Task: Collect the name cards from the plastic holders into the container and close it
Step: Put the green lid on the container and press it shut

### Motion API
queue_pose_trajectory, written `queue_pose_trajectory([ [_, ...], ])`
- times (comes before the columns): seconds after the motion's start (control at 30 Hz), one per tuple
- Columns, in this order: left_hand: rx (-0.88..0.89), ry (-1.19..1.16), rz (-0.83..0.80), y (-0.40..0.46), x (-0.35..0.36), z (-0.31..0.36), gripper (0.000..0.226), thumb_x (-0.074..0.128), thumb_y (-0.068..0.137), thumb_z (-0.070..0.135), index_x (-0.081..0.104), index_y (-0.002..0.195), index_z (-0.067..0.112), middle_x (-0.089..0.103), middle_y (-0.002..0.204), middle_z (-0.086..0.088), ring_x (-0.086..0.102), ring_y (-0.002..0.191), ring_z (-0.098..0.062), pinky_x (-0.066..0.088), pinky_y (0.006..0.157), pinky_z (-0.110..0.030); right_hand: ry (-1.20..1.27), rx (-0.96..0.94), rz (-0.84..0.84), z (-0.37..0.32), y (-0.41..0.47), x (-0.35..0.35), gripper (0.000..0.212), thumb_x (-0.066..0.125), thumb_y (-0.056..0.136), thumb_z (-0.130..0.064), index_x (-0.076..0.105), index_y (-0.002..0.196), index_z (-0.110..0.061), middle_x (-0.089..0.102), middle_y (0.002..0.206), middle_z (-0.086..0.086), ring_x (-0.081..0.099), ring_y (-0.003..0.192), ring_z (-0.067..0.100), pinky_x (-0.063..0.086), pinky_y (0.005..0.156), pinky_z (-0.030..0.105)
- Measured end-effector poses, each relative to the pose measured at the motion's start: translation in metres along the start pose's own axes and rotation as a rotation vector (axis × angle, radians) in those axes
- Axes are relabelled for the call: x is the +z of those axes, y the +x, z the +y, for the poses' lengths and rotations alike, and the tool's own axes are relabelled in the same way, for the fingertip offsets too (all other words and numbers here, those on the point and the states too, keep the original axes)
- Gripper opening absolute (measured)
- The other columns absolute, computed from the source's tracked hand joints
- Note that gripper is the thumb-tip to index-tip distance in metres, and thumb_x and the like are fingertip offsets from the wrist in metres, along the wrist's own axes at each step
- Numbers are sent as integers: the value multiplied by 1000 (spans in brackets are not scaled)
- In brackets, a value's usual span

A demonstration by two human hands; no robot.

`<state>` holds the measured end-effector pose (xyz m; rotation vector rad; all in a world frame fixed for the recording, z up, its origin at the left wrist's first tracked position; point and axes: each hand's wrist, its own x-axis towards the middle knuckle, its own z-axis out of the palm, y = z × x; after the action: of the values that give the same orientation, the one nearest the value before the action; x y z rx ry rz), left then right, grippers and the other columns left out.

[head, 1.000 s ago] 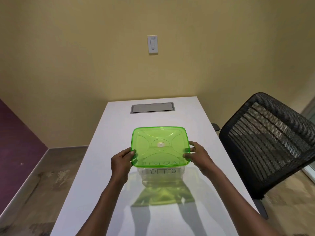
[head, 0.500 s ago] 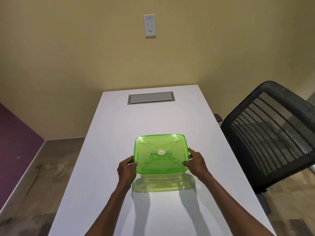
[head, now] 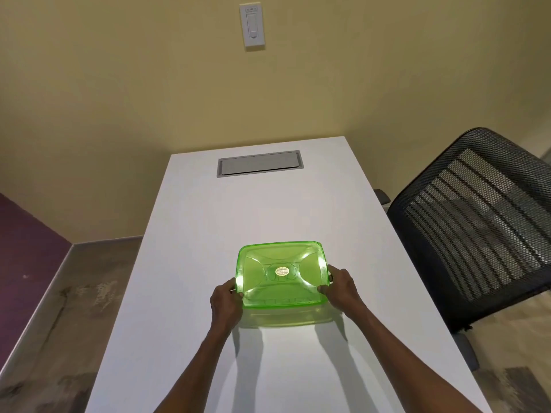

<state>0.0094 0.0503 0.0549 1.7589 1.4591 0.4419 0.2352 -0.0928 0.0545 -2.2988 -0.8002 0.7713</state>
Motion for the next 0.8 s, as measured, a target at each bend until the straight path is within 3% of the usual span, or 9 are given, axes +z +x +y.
queue_pose_trajectory([
  [0.2, -20, -4, 2, 3, 2, -4, 25, 58, 77, -4, 64, 77, 20, 60, 71, 1, 51, 73, -24, 39, 69, -31, 16, 18, 6, 8, 6, 7, 41, 74, 77, -13, 60, 115, -9, 53, 103, 15, 53, 92, 26, 38, 73, 25],
  [0.3, -31, -27, 26, 3, 5, -8, 26, 62, 80, 0, 73, 99, 14, 75, 89, -5, 66, 88, -29, 41, 74, -30, 16, 28, 9, 12, 9, 9, 44, 75, 77, -16, 60, 117, -6, 52, 102, 14, 51, 87, 24, 38, 73, 26],
  [0.47, -112, -128, 55, -5, 8, -14, 33, 65, 83, 5, 72, 113, 15, 75, 106, -5, 68, 99, -26, 45, 84, -30, 48, 26, 15, 17, 8, 13, 54, 74, 79, -16, 55, 129, -10, 56, 105, 18, 56, 99, 30, 39, 77, 25],
  [0.6, -207, -263, 63, -10, 11, -16, 22, 62, 88, 11, 73, 107, 11, 73, 87, -4, 70, 85, -31, 54, 89, -46, 154, 82, 11, 20, -1, 13, 65, 72, 84, -22, 43, 142, -14, 64, 104, 13, 59, 93, 24, 43, 79, 26],
  [0.73, -247, -248, 39, -15, 16, -20, 12, 61, 91, 17, 69, 82, 18, 73, 83, -14, 69, 82, -35, 54, 84, -44, 386, 193, -26, 23, -13, 11, 66, 75, 83, -17, 44, 140, -7, 60, 100, 10, 62, 85, 25, 51, 82, 36],
  [0.8, -288, -309, 16, -19, 20, -24, 12, 62, 90, 18, 69, 81, 13, 71, 79, -12, 65, 73, -29, 54, 85, -44, 463, 243, -26, 23, -17, 10, 56, 76, 80, -9, 52, 131, -1, 62, 90, 11, 64, 76, 25, 53, 76, 35],
])
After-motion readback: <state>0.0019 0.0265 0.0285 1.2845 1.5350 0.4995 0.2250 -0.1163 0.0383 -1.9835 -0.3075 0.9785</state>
